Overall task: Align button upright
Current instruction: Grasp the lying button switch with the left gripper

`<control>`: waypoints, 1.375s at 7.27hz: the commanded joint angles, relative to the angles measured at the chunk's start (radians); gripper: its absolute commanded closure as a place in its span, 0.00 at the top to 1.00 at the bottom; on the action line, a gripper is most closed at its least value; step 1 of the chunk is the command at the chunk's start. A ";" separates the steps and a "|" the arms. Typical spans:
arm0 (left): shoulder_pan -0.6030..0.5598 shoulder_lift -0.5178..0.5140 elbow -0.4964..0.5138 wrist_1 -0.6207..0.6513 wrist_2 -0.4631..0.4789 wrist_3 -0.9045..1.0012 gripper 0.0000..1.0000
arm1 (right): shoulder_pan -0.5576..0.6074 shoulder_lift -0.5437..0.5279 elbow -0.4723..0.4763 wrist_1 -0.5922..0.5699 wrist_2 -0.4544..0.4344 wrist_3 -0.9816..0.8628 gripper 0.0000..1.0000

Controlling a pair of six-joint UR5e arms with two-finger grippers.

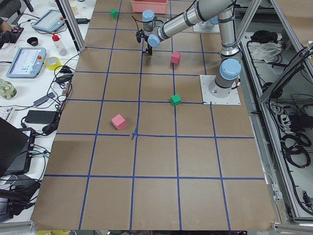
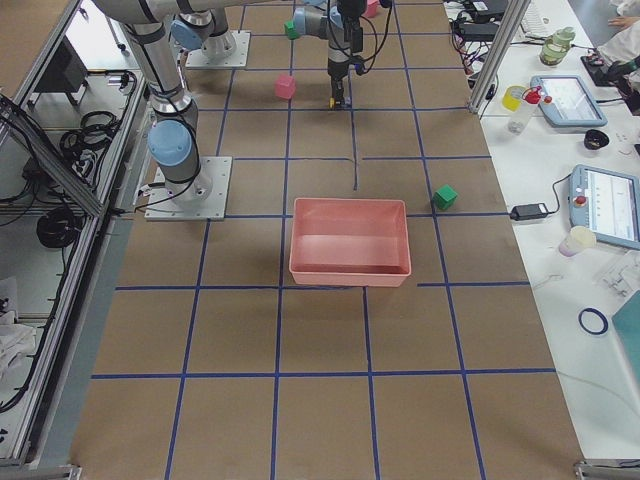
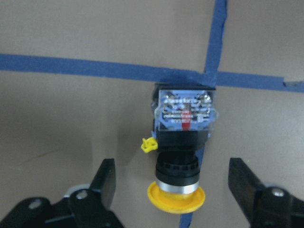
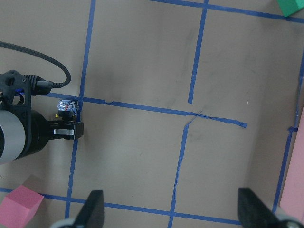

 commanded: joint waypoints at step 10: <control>0.198 0.023 0.034 -0.201 -0.499 -0.569 0.00 | 0.000 0.000 0.000 0.000 0.000 0.000 1.00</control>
